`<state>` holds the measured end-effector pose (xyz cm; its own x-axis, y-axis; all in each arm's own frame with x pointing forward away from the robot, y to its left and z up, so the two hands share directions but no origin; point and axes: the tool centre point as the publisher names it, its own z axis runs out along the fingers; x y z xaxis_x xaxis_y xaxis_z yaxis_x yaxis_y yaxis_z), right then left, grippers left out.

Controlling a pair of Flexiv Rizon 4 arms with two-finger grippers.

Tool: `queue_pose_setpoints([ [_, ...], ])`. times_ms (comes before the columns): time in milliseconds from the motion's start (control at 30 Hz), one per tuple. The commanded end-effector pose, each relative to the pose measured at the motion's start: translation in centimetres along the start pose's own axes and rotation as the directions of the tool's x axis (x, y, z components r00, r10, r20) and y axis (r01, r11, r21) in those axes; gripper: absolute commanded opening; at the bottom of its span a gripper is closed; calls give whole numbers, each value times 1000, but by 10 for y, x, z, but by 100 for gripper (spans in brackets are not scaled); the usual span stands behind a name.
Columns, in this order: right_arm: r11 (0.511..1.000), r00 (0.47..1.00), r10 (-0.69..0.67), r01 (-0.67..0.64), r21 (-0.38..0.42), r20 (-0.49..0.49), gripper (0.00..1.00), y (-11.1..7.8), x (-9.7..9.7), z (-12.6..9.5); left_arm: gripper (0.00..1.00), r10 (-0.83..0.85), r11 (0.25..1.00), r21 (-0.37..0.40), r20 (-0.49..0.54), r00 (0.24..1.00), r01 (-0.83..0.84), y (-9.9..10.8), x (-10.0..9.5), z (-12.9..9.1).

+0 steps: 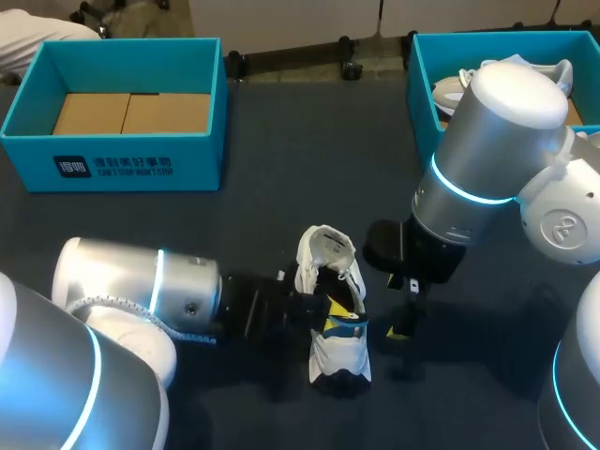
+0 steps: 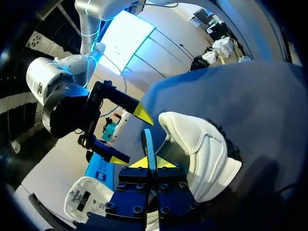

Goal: Take the shoe out of the shoebox, open the shoe tongue, remove and reinsert the insole, then place the shoe into the shoebox

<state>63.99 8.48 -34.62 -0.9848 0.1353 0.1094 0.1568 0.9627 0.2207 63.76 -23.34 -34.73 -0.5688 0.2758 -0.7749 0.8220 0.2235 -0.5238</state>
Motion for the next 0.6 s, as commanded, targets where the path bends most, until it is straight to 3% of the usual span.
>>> queue_pose_setpoints([
  [33,1000,1000,0,0,-1,1,100,-1,1,1,0,8,1000,-17,4,1000,-8,0,4,0],
  [267,1000,1000,0,0,-1,1,100,-1,1,1,0,-105,994,28,27,994,104,-8,1,-4],
  [333,1000,1000,0,0,-1,1,100,-1,1,1,18,-127,991,50,36,991,125,-13,1,-6],
  [600,1000,1000,0,0,-1,1,100,-1,1,1,28,-187,980,71,36,982,184,-20,-7,-12],
])
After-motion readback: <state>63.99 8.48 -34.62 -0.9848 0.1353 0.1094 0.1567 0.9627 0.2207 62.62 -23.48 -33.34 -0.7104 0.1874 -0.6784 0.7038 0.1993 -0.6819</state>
